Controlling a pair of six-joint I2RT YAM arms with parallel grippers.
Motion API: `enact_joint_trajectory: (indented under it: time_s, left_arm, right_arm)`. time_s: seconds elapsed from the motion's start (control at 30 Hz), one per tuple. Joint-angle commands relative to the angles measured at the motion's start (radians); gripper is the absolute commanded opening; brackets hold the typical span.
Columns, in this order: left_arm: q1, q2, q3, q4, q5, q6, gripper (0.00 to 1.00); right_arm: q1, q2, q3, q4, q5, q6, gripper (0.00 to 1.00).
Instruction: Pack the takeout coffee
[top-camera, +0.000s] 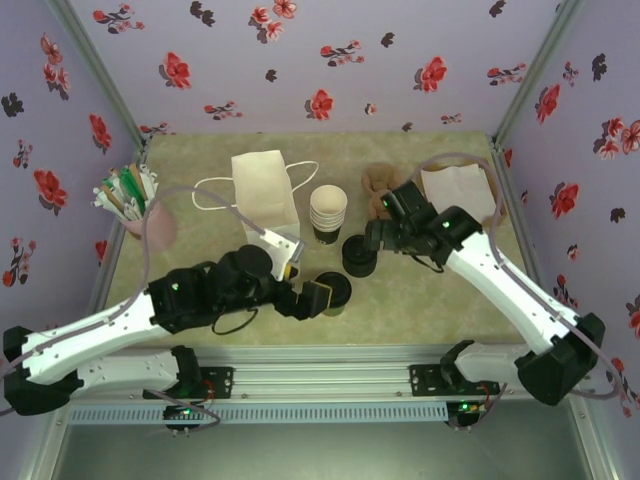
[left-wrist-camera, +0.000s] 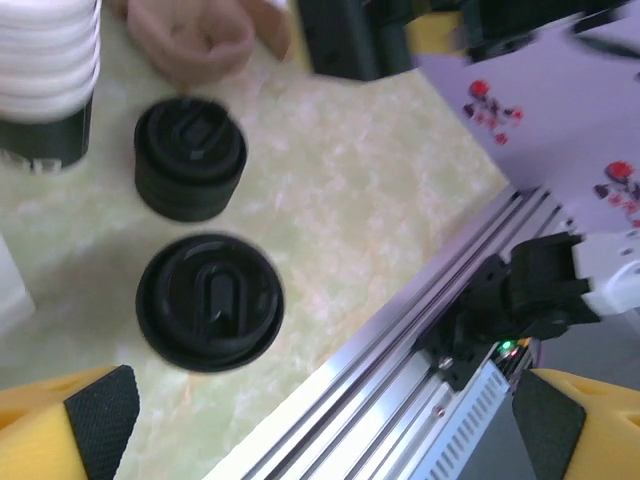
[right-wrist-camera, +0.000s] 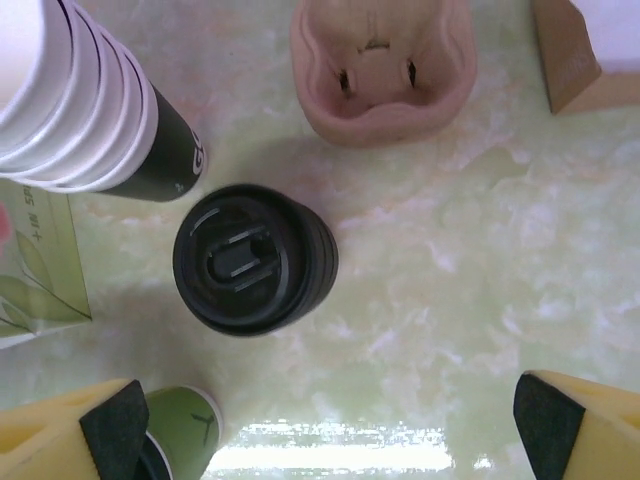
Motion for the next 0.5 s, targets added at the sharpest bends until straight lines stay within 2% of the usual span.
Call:
enact_joint_trajectory:
  time_s: [0.0, 0.23, 0.47]
  left_arm:
    - [0.017, 0.082, 0.158, -0.111, -0.027, 0.169, 0.99]
    - [0.083, 0.276, 0.420, -0.177, 0.015, 0.293, 0.99]
    - [0.213, 0.482, 0.679, -0.249, 0.129, 0.362, 0.99]
  right_arm:
    - [-0.049, 0.049, 0.070, -0.014, -0.063, -0.105, 0.88]
    - [-0.165, 0.220, 0.215, -0.037, -0.120, -0.184, 0.71]
    - [-0.260, 0.419, 0.362, -0.048, -0.136, -0.229, 0.63]
